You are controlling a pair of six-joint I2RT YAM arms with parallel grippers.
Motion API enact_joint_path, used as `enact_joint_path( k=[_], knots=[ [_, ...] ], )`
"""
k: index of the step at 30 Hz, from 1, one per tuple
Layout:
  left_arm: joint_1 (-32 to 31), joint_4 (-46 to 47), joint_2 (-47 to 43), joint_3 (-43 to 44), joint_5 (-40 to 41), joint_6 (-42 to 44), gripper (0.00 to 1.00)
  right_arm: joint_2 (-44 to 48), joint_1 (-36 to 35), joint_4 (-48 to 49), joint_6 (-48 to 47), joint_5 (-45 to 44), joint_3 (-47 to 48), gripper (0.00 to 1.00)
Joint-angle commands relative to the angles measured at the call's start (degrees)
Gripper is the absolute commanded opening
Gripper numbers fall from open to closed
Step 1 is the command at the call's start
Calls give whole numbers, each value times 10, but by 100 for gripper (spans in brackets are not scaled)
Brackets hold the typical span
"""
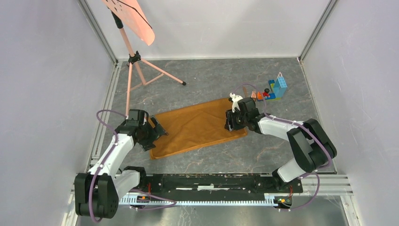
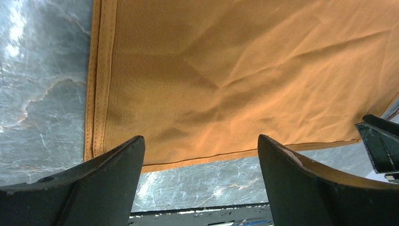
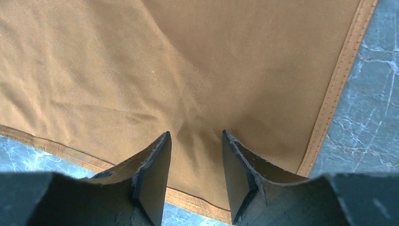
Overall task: Fold the napkin into a case and place the utensils inside
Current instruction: Smooth out the rectangle-folded napkin at the center of the board, then pick up the rectangle-folded napkin from the center of the board.
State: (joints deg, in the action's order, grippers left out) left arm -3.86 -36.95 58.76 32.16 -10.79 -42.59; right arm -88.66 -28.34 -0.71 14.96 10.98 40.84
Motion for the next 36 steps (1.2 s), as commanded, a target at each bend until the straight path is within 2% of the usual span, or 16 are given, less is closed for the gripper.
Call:
enact_joint_path(
  k=[1,4,7,15,22,27,30,36],
  knots=[
    [-29,-16,-2,-19,16,-65,98,20,13,17,7,-8,-27,50],
    [-67,-57,-5,-24,97,-109,100,30,15,15,7,-26,-47,50],
    [-68,-91,1,-40,145,-155,100,38,18,9,6,-48,-66,50],
    [-71,-127,29,-22,196,-172,100,76,19,-44,-29,-87,-62,51],
    [-85,-143,11,47,173,-108,100,72,19,-130,-89,-126,27,68],
    [-85,-114,-30,88,113,-39,100,23,26,-181,-99,-153,96,66],
    [-85,-69,-61,90,31,5,100,4,30,-183,-103,-145,115,65],
    [-85,-22,-103,77,-47,24,100,-46,36,-197,-100,-118,166,61]
  ],
)
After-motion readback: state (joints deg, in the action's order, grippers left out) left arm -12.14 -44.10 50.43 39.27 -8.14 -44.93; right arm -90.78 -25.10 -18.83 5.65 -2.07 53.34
